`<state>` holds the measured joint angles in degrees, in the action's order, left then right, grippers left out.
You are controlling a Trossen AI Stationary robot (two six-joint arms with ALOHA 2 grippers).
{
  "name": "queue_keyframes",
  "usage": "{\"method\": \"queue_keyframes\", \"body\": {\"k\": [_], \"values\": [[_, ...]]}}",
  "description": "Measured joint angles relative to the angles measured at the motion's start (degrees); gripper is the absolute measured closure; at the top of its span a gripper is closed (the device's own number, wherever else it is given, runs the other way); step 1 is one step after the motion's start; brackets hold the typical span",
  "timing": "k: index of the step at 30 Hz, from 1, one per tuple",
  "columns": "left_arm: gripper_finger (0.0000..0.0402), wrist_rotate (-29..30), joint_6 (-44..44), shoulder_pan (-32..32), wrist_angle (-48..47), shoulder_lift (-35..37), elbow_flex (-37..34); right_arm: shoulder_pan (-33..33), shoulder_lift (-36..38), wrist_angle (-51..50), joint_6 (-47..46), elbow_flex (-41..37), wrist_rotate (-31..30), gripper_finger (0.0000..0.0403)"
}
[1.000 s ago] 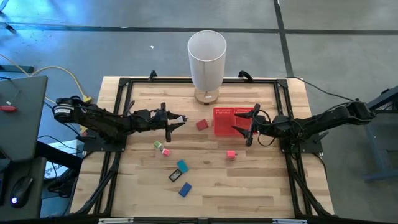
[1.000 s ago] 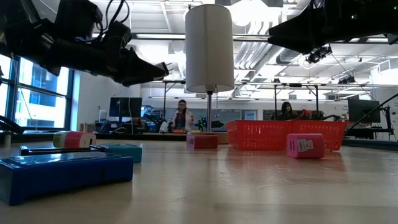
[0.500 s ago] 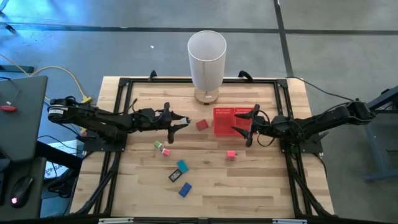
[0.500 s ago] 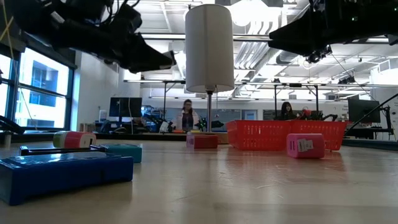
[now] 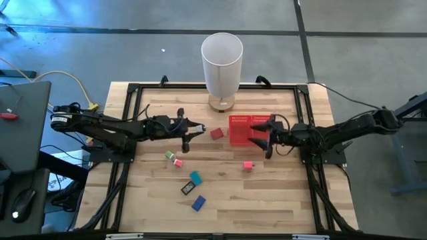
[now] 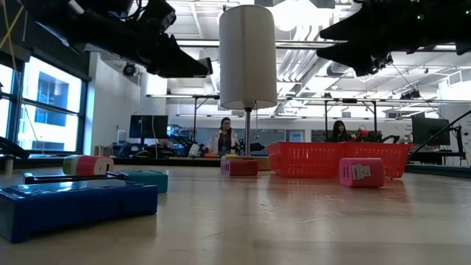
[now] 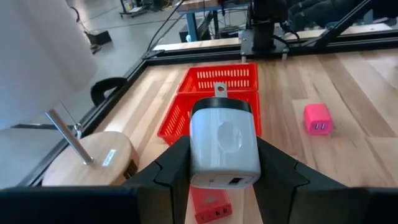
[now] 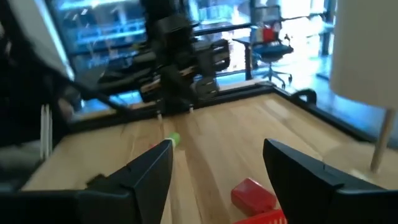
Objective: Pick & Place Office items
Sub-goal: Put the white charger adapter into the right red bin
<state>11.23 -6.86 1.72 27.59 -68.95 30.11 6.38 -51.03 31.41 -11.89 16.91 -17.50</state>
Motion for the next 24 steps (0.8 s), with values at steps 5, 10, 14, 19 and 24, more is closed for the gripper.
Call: {"method": "queue_keyframes", "body": {"k": [5,10,14,19,24], "values": [[0.0277,0.0,-0.2,-0.1,-0.1,0.0,0.0,-4.3,0.0,-1.9,-10.7,0.0,4.0,0.0162],[0.0277,0.0,-0.3,-0.2,-0.2,0.0,0.0,-8.2,-0.4,-2.7,-17.9,0.0,10.8,0.0162],[0.0277,0.0,-0.8,-0.2,-0.2,0.0,0.0,-10.2,-1.6,-2.8,-23.0,0.0,13.8,0.0162],[0.0277,0.0,-1.4,-0.4,-0.2,0.0,0.0,-12.9,-4.9,-3.0,-28.8,0.0,18.4,0.0162],[0.0277,0.0,-1.4,-0.4,-0.3,0.0,0.0,-14.7,-7.9,-2.6,-30.3,0.0,19.5,0.0162]]}}
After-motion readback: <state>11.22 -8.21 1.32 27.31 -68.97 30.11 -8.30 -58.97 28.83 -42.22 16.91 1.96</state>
